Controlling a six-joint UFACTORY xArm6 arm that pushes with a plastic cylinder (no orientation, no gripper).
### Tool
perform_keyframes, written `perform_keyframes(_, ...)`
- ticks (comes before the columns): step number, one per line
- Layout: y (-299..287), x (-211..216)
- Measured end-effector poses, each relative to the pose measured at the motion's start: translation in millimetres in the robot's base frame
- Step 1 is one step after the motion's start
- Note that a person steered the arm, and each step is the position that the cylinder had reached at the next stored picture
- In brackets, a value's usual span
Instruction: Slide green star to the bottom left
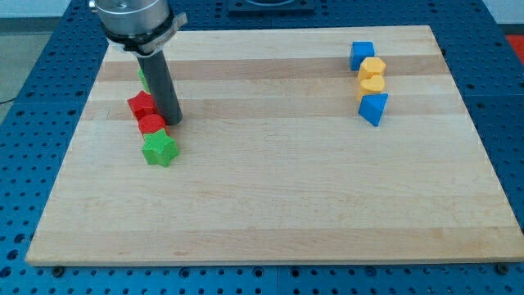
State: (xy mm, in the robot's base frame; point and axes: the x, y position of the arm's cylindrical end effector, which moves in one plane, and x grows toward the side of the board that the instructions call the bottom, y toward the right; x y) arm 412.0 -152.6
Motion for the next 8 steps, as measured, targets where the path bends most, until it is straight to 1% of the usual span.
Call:
perform_keyframes(2,39,33)
perform_keyframes(3,28,46)
perform_keyframes(4,12,42)
perform_keyframes(5,10,27)
perform_keyframes(6,9,25)
perform_keyframes(7,8,46)
perform_keyframes(8,1,55)
